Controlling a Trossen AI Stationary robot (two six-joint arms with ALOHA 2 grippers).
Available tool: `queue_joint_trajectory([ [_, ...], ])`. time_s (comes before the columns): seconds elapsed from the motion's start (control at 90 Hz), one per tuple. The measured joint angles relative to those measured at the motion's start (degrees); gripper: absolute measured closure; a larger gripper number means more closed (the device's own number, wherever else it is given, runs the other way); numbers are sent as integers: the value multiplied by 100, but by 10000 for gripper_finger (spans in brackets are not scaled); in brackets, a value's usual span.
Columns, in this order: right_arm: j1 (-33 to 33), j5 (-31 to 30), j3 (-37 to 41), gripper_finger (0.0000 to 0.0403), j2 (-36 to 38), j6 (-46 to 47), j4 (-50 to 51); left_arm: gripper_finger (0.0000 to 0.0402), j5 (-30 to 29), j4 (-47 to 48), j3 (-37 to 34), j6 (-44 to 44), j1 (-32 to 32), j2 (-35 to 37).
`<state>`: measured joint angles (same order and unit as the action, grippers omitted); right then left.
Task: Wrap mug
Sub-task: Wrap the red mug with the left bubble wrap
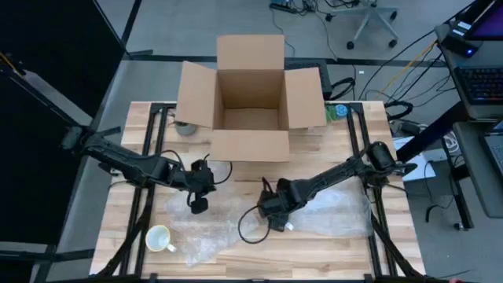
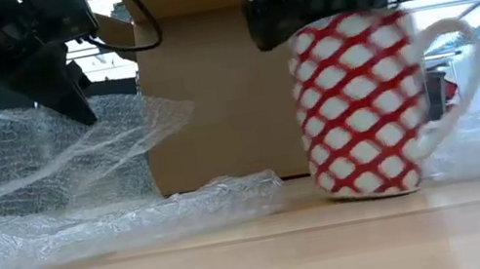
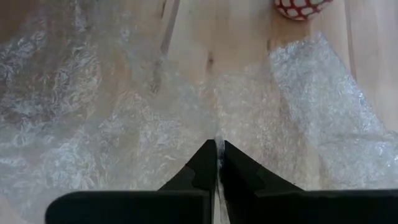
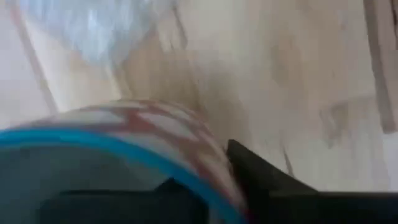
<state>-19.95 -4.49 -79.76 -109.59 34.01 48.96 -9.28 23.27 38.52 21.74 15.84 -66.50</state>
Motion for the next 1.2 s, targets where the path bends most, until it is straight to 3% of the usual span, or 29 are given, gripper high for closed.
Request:
queue_joint_trajectory([
  [0.122, -215, -33, 4, 395, 472, 46, -71, 398, 92, -302, 0, -7, 0, -28],
  [0.289, -251, -532, -7, 396, 715, -294, -1704, 398, 118, -310, 0, -34, -4, -28],
  [0.444, 77, -617, -22, 396, 177, -879, -3526, 398, 120, -327, 0, -109, -5, -28],
  [0.667, 277, -883, -10, 396, -589, -930, -4468, 398, 122, -332, 0, -111, -5, -28],
  [0.933, 266, -663, -32, 396, -1008, -922, -4021, 398, 125, -330, 0, -114, -4, -28],
  [1.2, 174, -257, -9, 395, -298, -1112, -1686, 398, 125, -352, 0, -109, -6, -28],
])
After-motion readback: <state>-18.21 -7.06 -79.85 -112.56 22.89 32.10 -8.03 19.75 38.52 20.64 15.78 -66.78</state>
